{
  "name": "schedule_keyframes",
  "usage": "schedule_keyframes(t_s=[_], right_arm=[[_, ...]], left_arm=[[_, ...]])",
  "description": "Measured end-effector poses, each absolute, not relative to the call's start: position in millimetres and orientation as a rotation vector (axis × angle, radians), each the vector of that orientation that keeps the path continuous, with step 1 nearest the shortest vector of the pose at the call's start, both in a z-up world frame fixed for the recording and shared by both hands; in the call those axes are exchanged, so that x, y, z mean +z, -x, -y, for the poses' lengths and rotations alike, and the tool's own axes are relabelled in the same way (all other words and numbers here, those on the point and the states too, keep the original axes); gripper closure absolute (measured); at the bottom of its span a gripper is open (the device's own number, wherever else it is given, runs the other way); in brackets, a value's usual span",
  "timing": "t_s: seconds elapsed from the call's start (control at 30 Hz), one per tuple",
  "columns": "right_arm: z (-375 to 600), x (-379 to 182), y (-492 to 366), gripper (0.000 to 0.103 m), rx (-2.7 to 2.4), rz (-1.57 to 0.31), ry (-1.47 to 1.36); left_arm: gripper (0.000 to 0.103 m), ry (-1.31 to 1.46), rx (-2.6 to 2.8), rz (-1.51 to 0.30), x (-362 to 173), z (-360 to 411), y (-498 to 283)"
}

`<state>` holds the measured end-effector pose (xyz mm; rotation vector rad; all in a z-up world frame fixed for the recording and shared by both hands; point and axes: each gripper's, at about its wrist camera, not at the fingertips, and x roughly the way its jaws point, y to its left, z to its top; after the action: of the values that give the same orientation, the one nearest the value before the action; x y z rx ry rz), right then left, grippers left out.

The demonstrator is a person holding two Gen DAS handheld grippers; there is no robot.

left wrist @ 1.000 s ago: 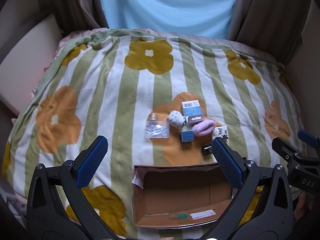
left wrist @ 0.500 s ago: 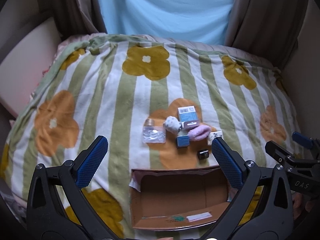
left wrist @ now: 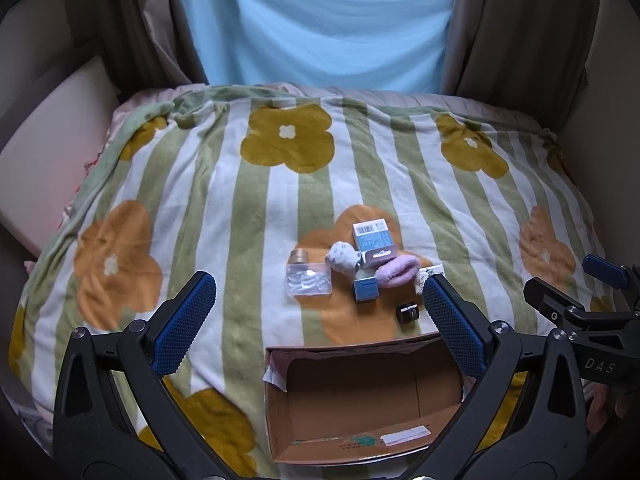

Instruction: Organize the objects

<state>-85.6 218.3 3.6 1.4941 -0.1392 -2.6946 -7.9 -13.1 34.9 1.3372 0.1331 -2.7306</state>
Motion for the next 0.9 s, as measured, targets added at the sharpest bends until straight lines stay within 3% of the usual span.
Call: schedule_keyframes(t_s=[0.9], right_arm=[[-222.2,9.3,90.8,0.001,-2.706,0.175,-1.482]], left_arm=[[0.0,-1.354,-2.73,-0.112,36.3,6.8,14.8]])
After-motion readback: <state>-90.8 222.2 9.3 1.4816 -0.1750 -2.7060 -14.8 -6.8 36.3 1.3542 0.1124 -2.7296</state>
